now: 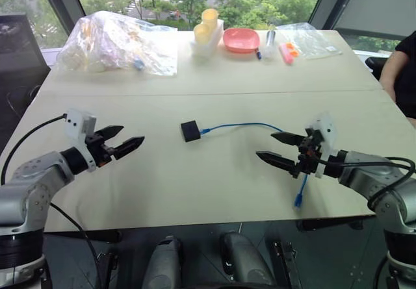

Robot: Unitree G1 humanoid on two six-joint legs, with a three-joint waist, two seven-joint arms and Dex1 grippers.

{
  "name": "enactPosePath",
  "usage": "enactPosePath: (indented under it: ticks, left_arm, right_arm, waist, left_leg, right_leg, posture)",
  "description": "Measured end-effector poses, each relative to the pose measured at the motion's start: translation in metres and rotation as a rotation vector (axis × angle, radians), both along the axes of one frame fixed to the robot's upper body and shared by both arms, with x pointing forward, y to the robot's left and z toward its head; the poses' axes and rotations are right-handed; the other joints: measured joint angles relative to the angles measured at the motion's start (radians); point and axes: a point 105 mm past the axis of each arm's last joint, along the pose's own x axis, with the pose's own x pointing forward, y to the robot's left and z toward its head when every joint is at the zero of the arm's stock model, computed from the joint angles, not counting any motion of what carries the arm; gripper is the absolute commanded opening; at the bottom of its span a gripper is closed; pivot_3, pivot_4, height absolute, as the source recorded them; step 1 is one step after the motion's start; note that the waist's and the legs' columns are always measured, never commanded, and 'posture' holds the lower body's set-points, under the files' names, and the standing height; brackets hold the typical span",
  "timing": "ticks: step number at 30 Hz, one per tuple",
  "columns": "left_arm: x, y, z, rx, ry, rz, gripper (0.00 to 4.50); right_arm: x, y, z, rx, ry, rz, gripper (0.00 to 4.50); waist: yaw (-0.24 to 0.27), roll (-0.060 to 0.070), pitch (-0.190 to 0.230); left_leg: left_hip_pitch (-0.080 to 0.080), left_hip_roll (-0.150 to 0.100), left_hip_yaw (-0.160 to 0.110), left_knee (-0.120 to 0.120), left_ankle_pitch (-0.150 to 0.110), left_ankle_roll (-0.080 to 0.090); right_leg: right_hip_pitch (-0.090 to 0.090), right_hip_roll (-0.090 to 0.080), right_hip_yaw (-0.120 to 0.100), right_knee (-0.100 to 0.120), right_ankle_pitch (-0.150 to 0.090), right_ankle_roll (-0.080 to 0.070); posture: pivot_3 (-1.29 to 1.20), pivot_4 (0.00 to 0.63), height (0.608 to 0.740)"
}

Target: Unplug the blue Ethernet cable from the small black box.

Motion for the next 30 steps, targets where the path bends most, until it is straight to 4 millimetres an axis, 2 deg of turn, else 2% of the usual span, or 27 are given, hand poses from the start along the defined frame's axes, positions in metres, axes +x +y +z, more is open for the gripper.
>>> enactPosePath:
  ticks: [7,17,23,26,30]
  left_arm:
    - [0.009,-0.001,0.0,0.018,0.001,0.003,4.48]
    - [0.009,-0.006,-0.004,0.03,0.013,-0.006,4.48]
    - [0.008,-0.007,-0.003,0.042,0.016,-0.025,4.48]
    - [0.011,-0.014,0.008,0.113,-0.008,-0.13,4.48]
    - [0.011,-0.028,0.028,0.147,-0.014,-0.314,4.48]
  right_arm:
    - [0.005,-0.003,0.003,-0.017,-0.032,-0.018,4.33]
    - [0.012,-0.002,0.001,-0.042,-0.039,-0.022,4.33]
    - [0.023,-0.004,-0.001,-0.066,-0.055,-0.035,4.33]
    - [0.04,0.007,0.003,-0.1,-0.085,0.014,4.33]
    - [0.072,0.054,0.012,-0.178,-0.131,0.204,4.33]
  waist:
    - [0.002,0.0,0.0]
    - [0.0,0.0,0.0]
    - [0.0,0.0,0.0]
    - [-0.004,0.0,0.0]
    - [-0.016,0.0,0.0]
  left_leg:
    - [0.0,0.0,0.0,0.001,0.0,0.0]
    - [0.0,0.0,0.0,0.001,0.0,0.0]
    - [0.0,0.0,0.0,0.001,0.0,0.0]
    - [0.001,0.0,0.001,0.002,0.0,0.0]
    - [0.002,0.001,0.001,0.003,0.0,0.0]
  right_leg:
    - [0.0,0.0,0.0,0.0,0.0,0.0]
    - [0.0,0.0,0.0,0.001,0.0,0.001]
    - [0.0,0.0,0.0,0.001,0.0,0.001]
    - [0.0,0.001,0.0,0.001,0.001,-0.001]
    - [0.0,0.003,0.0,0.002,0.002,-0.003]
  posture:
    - [0.0,0.15,0.735]
    - [0.0,0.15,0.735]
    - [0.0,0.15,0.735]
    - [0.0,0.15,0.735]
    - [0.0,0.15,0.735]
